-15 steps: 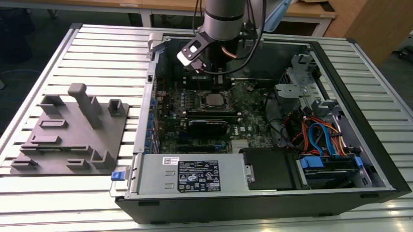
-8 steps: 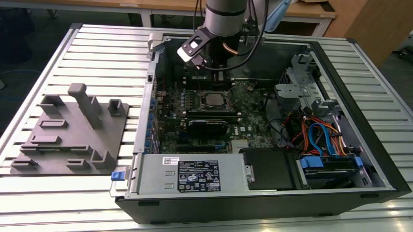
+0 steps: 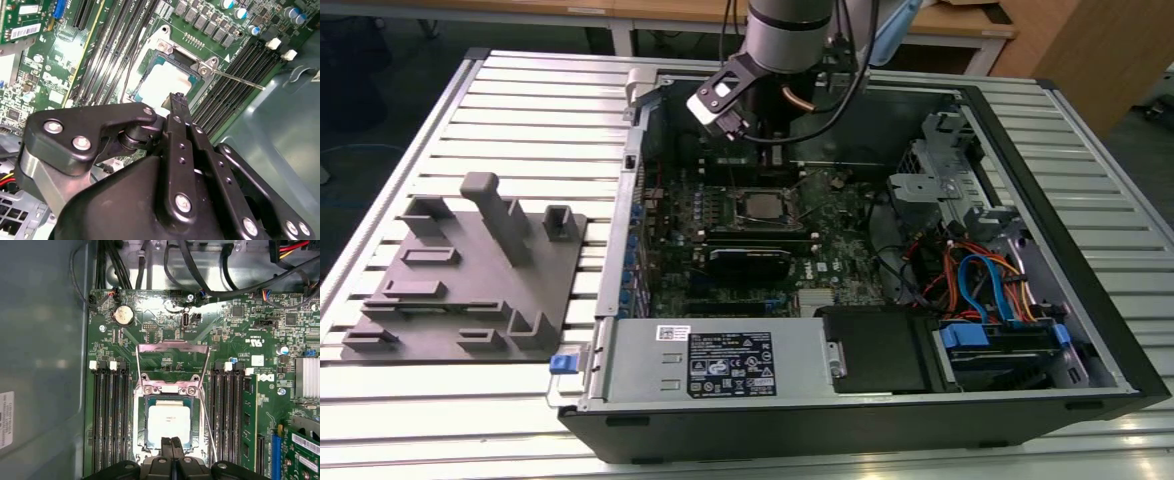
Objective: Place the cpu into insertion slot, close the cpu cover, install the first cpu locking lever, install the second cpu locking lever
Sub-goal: 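Close the cpu cover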
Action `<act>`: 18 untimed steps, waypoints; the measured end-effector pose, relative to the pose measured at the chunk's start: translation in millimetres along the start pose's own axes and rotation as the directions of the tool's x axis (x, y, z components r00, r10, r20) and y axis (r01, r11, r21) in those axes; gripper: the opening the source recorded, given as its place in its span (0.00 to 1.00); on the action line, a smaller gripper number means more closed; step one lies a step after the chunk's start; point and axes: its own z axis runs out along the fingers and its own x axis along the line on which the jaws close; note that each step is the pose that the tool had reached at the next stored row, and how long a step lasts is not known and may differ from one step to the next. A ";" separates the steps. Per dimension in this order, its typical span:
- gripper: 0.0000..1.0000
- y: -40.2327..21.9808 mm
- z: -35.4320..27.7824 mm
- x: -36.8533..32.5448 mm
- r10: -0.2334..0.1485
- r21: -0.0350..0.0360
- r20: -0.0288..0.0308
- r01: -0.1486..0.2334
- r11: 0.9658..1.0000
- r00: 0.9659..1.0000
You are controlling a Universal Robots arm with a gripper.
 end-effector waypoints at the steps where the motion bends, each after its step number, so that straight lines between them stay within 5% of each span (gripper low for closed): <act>1: 0.10 0.0 -0.9 0.0 -0.001 0.000 0.000 0.001 1.000 1.000; 18: 0.10 0.0 -2.3 0.0 -0.001 -0.001 0.000 0.001 1.000 1.000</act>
